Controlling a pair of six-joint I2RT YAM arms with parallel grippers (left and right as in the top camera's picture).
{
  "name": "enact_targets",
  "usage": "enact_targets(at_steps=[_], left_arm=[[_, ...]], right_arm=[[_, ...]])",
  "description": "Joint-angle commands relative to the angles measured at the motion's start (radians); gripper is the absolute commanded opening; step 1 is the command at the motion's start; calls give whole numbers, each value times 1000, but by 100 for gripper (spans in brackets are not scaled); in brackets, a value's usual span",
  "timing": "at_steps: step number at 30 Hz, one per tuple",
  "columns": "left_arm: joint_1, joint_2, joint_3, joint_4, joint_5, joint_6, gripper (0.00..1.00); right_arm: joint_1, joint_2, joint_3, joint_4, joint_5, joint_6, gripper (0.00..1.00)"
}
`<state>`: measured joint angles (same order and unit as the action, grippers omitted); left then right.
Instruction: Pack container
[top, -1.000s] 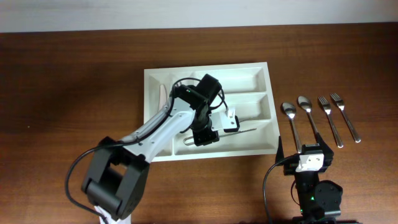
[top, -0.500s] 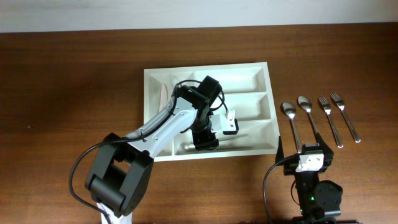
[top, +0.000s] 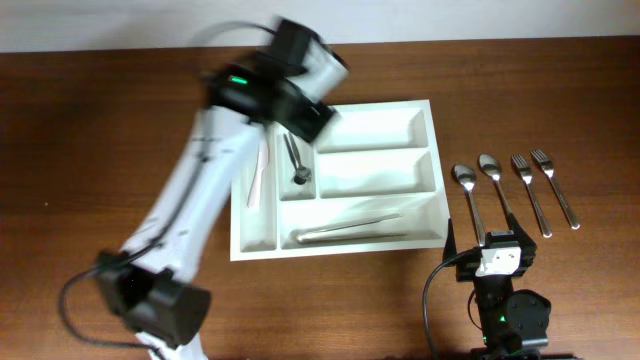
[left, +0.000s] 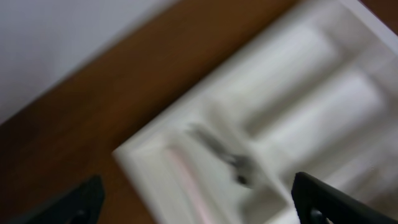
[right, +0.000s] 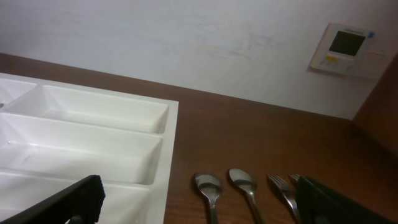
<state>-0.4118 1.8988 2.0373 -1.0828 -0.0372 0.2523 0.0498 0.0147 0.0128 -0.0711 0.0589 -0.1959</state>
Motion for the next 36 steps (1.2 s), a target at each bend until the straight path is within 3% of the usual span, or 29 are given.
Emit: enact_targets(at_steps=[1,10,30,33,36], left_arm=[[145,-84,49,-13,-154,-216,99],[348,-97,49,-87,-154,-216,99],[354,-97,48,-135,-154,-215,99],[354,-97,48,-135,-154,-215,99],[354,-97,48,-134,-154,-215,99]], right_arm=[[7,-8,-7,-4,-2,-6,99],[7,-8,-7,-4,-2,-6,99],[7,-8,-7,8,6,-4,99],[7,-8,5,72,-9,111,99],[7,-6,55,141,62,122,99]])
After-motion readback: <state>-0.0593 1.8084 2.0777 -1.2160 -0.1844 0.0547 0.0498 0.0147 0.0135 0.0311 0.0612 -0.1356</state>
